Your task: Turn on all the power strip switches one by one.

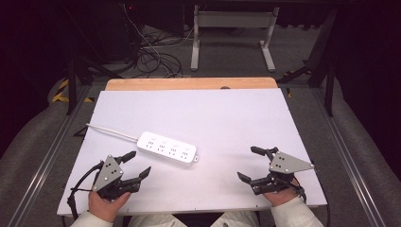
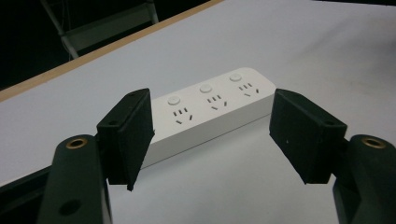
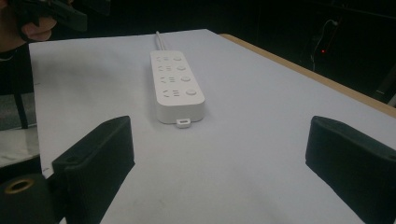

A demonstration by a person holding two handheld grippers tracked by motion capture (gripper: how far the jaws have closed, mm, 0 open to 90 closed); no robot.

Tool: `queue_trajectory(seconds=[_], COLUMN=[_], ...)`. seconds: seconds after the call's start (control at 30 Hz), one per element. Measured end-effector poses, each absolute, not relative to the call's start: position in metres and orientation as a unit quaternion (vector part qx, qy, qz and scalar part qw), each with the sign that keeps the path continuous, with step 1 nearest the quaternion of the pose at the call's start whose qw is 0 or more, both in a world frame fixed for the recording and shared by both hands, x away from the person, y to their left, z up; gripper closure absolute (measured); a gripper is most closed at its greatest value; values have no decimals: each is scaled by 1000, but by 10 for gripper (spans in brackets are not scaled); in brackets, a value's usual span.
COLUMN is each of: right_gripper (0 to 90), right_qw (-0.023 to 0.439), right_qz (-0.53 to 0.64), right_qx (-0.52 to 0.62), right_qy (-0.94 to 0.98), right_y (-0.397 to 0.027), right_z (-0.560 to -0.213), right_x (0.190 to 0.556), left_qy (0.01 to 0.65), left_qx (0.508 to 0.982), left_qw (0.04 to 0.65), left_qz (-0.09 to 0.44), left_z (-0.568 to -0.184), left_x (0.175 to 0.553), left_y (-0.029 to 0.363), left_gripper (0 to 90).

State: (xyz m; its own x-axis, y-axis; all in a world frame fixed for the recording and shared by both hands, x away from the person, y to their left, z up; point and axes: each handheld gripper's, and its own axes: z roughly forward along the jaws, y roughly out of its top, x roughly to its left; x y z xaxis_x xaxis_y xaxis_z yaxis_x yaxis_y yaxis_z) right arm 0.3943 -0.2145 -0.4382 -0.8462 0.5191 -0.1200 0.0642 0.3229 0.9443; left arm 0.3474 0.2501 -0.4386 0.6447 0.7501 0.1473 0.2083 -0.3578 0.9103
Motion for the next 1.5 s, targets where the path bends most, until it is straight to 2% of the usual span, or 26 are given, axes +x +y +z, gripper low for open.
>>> queue_trajectory(seconds=[0.1,0.43,0.6,0.7,1.03,1.5], right_gripper=[83,83,83,83,83,83], right_qw=[205,207,206,207,207,205], right_qz=[552,551,551,549,548,548], right_qx=[184,182,181,180,181,182], right_qy=[787,788,788,790,790,791], right_y=[-214,-214,-214,-213,-213,-213], right_z=[-439,-439,-439,-439,-440,-440], right_x=[394,394,394,394,393,394], left_qy=[314,327,335,339,337,352], left_qx=[773,777,780,781,794,800], left_qw=[477,465,461,472,445,431], left_qz=[275,271,259,229,242,226], left_z=[-436,-424,-413,-406,-398,-393], left_x=[347,352,359,368,392,416], left_y=[250,253,259,263,256,249], left_gripper=[355,422,498,492,498,517])
